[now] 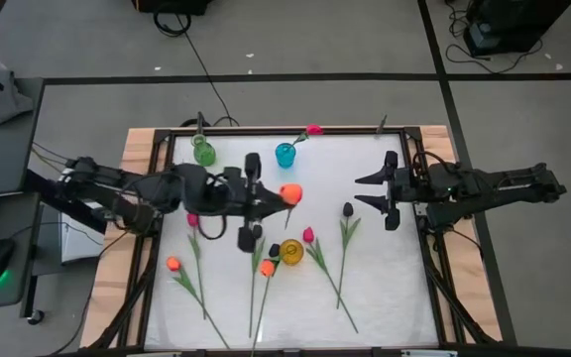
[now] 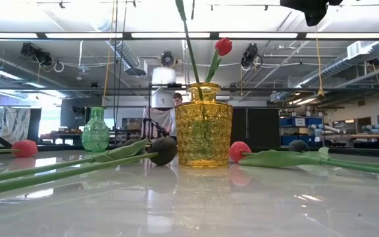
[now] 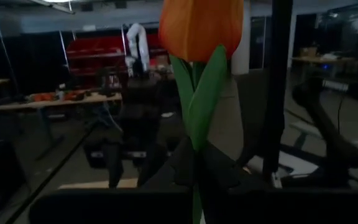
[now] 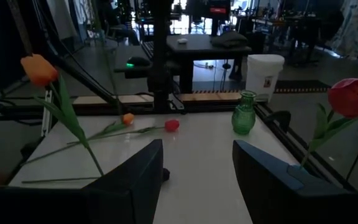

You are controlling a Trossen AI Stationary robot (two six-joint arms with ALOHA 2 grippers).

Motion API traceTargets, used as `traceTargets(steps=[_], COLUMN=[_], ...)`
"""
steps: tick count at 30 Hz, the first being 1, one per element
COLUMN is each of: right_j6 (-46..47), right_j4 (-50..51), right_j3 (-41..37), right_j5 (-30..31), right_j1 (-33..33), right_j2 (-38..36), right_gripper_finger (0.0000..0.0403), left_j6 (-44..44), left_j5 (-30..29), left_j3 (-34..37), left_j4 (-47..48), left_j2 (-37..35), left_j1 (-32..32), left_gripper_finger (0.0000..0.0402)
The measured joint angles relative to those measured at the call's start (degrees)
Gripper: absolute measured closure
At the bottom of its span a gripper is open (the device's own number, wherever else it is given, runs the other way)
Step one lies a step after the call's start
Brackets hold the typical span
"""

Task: Sort flowers into vase by color
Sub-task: Put the left orange flower into the yellow vase

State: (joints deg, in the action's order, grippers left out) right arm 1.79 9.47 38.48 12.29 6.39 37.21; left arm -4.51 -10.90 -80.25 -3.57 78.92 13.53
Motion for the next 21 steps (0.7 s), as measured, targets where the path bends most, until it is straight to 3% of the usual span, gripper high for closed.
traceTargets(steps=[11,21], right_j6=[-0.01,-0.01], right_j4=[0.00,-0.82], right_j3=[0.00,0.00], right_j5=[-0.02,-0.02], right_j1=[0.00,0.00], right_j2=[0.02,0.02], right_gripper_finger=[0.0200,0.0200], left_j6=[1.34,3.28], left_j5=[2.00,4.33], left_j3=[0.06,0.13], left_j4=[4.90,3.44], left_j2=[3.08,6.13], left_j1=[-2.91,-4.38], left_gripper_finger=[0.0390,0.0390])
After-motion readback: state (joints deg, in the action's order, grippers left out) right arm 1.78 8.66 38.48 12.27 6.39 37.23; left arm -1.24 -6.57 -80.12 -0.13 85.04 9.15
